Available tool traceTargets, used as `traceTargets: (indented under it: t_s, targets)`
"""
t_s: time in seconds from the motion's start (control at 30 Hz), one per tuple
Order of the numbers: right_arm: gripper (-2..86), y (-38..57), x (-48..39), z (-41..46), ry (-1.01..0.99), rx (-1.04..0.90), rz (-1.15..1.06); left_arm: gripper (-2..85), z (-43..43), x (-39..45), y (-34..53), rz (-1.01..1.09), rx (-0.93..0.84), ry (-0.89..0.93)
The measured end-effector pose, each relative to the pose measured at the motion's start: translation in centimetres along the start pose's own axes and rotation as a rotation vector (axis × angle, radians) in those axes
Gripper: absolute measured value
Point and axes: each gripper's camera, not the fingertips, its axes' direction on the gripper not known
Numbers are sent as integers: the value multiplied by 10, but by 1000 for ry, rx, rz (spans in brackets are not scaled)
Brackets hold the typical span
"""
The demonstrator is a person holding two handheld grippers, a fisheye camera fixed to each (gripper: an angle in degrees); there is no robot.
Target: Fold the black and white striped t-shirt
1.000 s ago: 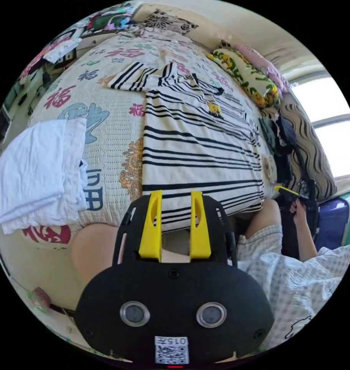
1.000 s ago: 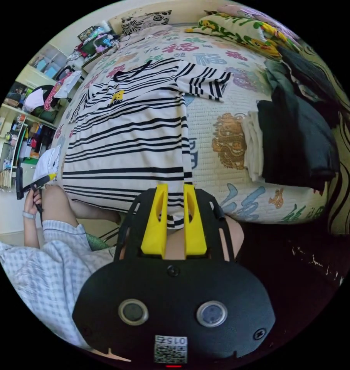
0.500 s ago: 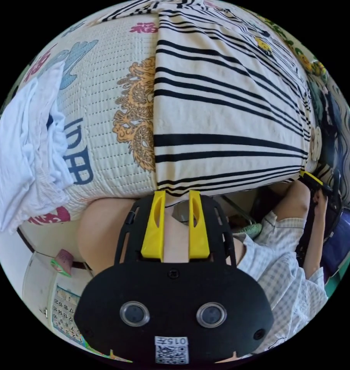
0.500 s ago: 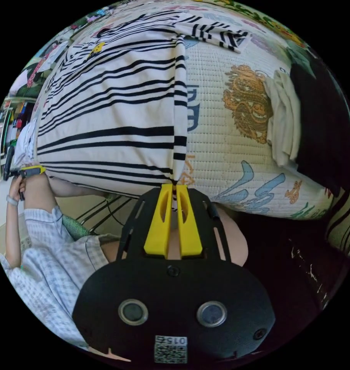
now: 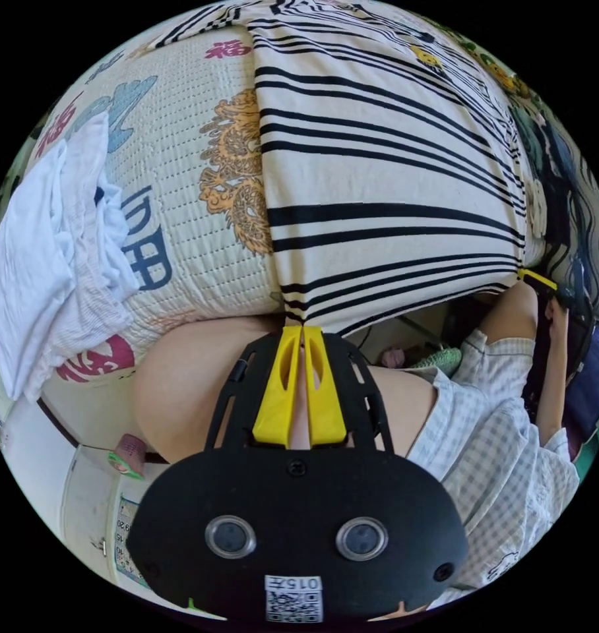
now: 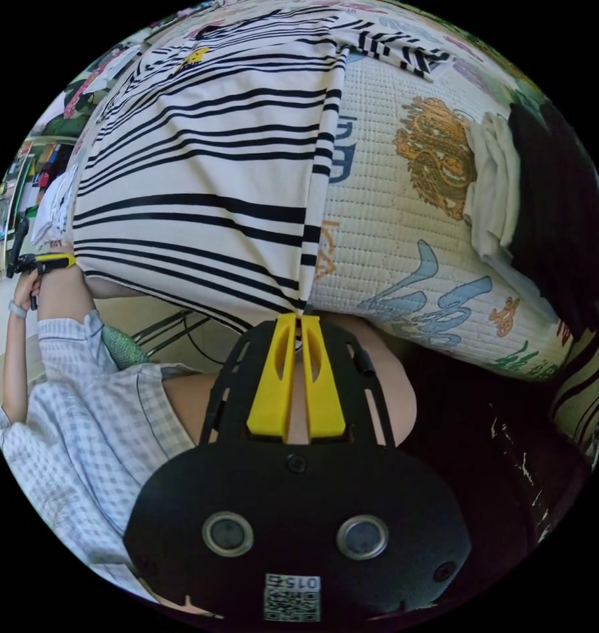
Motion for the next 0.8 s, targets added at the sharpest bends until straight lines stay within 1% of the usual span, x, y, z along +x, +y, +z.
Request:
traceTargets:
  t_s: [0.07, 0.13, 0.23, 0.33, 0.4, 0.43, 0.5, 0.6, 0.73, 0.8]
  targets:
    - [17, 1, 2, 2, 27, -14, -2, 7, -5, 3, 0, 18, -4, -18]
    - [41, 6, 6, 0, 62, 4, 26, 16, -13, 4, 3, 31, 25, 9]
    - [50, 18, 18, -12, 58, 66, 61, 35, -36, 2, 14, 20, 108, 6]
    - [48, 29, 27, -38, 70, 187, 73, 51, -77, 10, 23, 66, 283, -20]
    - [47, 29, 26, -59, 86, 276, 46, 60, -118, 23, 18, 135, 416, -85]
    - [47, 24, 25, -74, 99, 331, 18, 62, -129, 27, 14, 156, 439, -97]
    - [46, 10, 20, -98, 119, 406, -36, 74, -171, 44, -10, 238, 529, -143]
    - [47, -31, 15, -140, 131, 518, -132, 93, -218, 61, -60, 311, 569, -181]
    - [53, -123, 20, -187, 129, 600, -243, 99, -270, 75, -132, 373, 625, -171]
    - [65, -171, 23, -202, 111, 615, -289, 102, -294, 81, -187, 403, 618, -173]
